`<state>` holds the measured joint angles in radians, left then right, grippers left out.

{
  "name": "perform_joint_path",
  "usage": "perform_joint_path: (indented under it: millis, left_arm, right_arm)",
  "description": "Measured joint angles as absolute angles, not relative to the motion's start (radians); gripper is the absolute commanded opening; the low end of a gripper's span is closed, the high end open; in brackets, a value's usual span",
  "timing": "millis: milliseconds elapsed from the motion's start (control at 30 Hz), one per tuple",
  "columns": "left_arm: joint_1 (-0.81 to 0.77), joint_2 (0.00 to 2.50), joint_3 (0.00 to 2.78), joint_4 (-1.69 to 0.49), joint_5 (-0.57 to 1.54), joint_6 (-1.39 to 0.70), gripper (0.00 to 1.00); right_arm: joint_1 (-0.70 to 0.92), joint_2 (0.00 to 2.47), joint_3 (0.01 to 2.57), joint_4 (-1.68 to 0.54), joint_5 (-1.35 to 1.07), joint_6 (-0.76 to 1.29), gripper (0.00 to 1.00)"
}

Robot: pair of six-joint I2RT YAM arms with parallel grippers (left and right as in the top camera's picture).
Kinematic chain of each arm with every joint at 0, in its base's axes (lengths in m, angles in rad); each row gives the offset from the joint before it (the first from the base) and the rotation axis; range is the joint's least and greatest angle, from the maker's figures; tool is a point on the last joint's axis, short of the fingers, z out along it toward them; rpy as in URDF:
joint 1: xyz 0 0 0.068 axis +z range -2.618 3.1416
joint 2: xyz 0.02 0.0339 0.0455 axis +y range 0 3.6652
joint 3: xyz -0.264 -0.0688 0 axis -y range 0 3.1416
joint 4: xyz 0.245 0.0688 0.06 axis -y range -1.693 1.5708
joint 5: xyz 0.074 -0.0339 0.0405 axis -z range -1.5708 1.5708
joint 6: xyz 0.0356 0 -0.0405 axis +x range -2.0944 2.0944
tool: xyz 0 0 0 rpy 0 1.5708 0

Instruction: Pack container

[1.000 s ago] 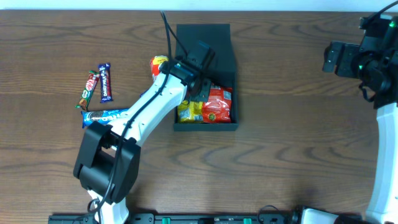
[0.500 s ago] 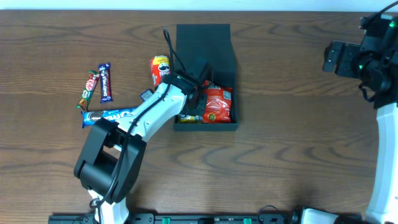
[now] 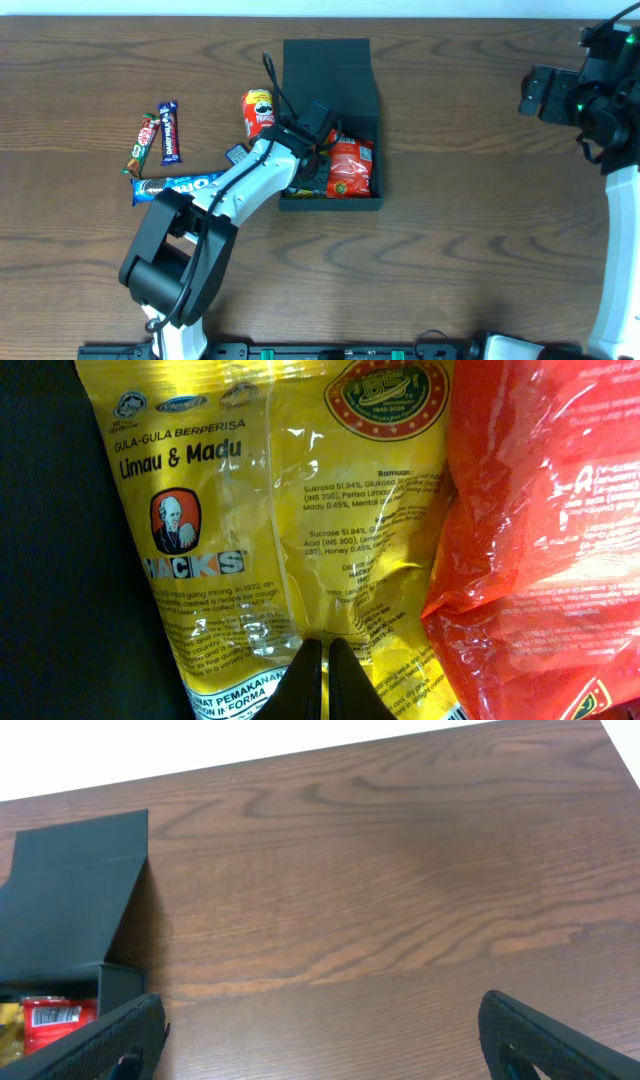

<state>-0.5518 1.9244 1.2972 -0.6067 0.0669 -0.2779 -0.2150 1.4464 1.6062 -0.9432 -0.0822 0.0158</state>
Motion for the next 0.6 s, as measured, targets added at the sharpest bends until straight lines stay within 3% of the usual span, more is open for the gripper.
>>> perform_joint_path:
  millis: [333, 600]
  left_arm:
    - [-0.552, 1.924, 1.476, -0.647, 0.072, -0.204, 0.06]
    - [-0.554, 1.937, 1.468, -0.636, 0.134, -0.171, 0.06]
  right_arm:
    - [-0.215, 1.446, 1.606, -0.943, -0.082, 0.018, 0.99]
    - [-0.215, 1.446, 1.606, -0.941, -0.082, 0.019, 0.99]
